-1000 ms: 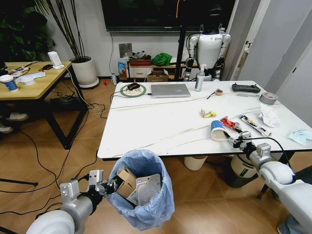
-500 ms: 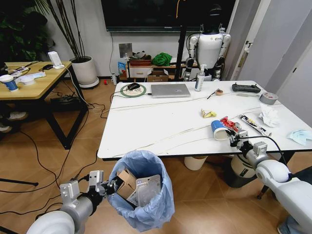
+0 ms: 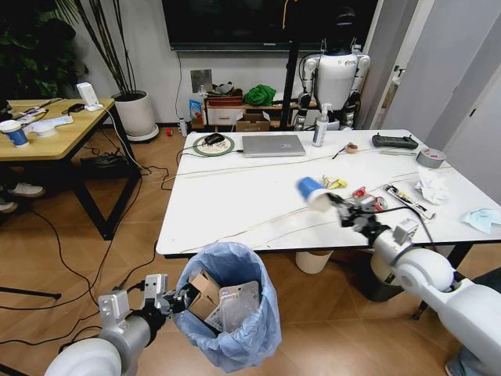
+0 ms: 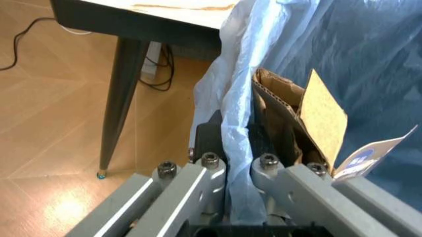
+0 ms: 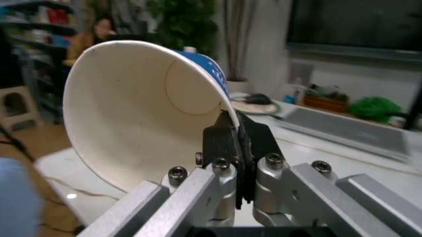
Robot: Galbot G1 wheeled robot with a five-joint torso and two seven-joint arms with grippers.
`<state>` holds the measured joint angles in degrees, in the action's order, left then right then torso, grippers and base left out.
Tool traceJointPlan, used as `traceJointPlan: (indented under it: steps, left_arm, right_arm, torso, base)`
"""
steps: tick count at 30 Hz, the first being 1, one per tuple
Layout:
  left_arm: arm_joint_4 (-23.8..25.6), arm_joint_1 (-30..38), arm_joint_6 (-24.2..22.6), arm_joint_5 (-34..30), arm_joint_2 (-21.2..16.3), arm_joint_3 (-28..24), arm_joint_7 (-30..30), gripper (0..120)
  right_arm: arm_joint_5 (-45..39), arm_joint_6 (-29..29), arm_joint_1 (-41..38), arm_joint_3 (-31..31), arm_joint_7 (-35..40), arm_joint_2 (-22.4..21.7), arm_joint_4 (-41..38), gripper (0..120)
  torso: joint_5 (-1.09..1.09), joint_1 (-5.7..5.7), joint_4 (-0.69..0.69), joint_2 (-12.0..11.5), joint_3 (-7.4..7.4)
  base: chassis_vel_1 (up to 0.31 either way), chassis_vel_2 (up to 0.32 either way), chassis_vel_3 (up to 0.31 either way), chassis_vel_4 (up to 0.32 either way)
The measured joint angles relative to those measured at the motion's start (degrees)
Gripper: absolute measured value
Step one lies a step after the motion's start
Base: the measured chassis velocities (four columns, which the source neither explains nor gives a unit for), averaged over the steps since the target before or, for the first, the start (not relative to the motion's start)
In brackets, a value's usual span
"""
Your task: Pick up the trash bin and place the trash from the table into it.
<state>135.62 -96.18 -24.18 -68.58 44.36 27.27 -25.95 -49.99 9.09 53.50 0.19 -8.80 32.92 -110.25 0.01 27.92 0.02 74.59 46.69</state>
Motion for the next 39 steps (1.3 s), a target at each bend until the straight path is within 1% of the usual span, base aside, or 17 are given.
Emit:
traceJointPlan:
  steps: [1,2,5,8,17,25,28,30,31,32,37,38,39]
  left_arm:
    - [-0.10,0.32,0.01,-0.18,-0.22,-0.11,0.00,0]
    - [-0.10,0.32,0.01,-0.18,-0.22,-0.11,0.00,0]
    - [-0.38,0.87,0.01,-0.60,-0.58,-0.42,0.03,0]
    - [-0.65,1.01,0.01,-0.70,-0.62,-0.62,0.09,0]
    - [-0.55,1.15,0.01,-1.30,-1.14,-0.45,0.36,0]
    - [-0.17,1.08,0.02,-1.36,-1.14,-0.34,0.76,0]
    - [0.03,0.91,0.02,-1.36,-1.03,-0.24,0.76,0]
    - [0.13,0.89,0.02,-1.43,-0.96,-0.17,0.76,0]
    - [0.51,0.90,0.02,-2.09,-0.94,-0.17,0.76,0]
    - [0.51,0.90,0.02,-2.09,-0.94,-0.17,0.76,0]
    - [0.83,0.55,-0.04,-2.67,-0.88,-0.55,0.95,0]
    - [0.83,0.54,-0.04,-2.68,-0.87,-0.57,0.96,0]
    - [0.89,0.54,-0.07,-2.85,-0.85,-0.64,0.97,0]
  right_arm:
    - [-0.45,0.21,0.00,-0.66,-0.69,-0.71,-2.04,0]
    - [-0.45,0.21,0.00,-0.66,-0.69,-0.71,-2.04,0]
    - [-2.34,0.37,0.17,-2.39,-2.34,-2.61,-8.17,0]
    - [-3.85,0.43,-0.31,-4.83,-4.00,-4.06,-12.52,0]
    - [-3.29,1.74,-0.42,-7.24,-10.64,-6.68,-14.16,0]
    - [0.11,2.93,0.01,-9.04,-14.07,-7.54,-13.73,0]
    - [1.35,2.92,0.26,-9.35,-14.17,-7.47,-13.76,0]
    - [2.24,2.90,0.29,-9.46,-14.19,-7.28,-13.44,3]
    - [2.86,2.88,0.28,-9.48,-14.23,-7.17,-12.77,10]
    - [2.86,2.88,0.28,-9.48,-14.23,-7.17,-12.77,10]
    - [4.01,2.96,0.95,-9.49,-14.31,-6.88,-11.72,31]
    - [4.02,2.97,0.96,-9.48,-14.31,-6.87,-11.70,31]
    - [4.07,3.00,1.04,-9.43,-14.31,-6.80,-11.49,40]
  torso:
    - [0.00,0.00,0.00,0.00,0.00]
    - [0.00,0.00,0.00,0.00,0.00]
    - [-0.03,0.00,-0.03,0.01,0.00]
    - [-0.02,0.00,-0.02,0.01,0.00]
    - [-0.01,0.00,-0.02,0.01,0.00]
    - [0.00,0.00,-0.02,0.01,0.00]
    - [0.00,0.00,-0.02,0.01,0.00]
    - [-0.01,0.00,-0.02,0.01,0.00]
    - [-0.01,0.00,-0.02,0.00,0.00]
    - [-0.01,0.00,-0.02,0.00,0.00]
    - [0.00,0.00,-0.02,0.00,0.00]
    - [0.00,0.00,-0.02,-0.01,0.00]
    - [0.00,0.00,-0.02,0.00,0.00]
  base:
    - [0.000,0.000,0.000,0.000]
    - [0.000,0.000,0.000,0.000]
    - [0.000,0.000,0.000,0.000]
    - [0.000,0.000,0.000,0.000]
    - [0.000,0.000,0.000,0.000]
    - [0.000,0.000,0.000,0.000]
    - [0.000,0.000,0.000,0.000]
    - [0.000,0.000,0.000,0.000]
    - [0.000,0.000,0.000,0.000]
    - [0.000,0.000,0.000,0.000]
    - [0.000,0.000,0.000,0.000]
    - [0.000,0.000,0.000,0.000]
    - [0.000,0.000,0.000,0.000]
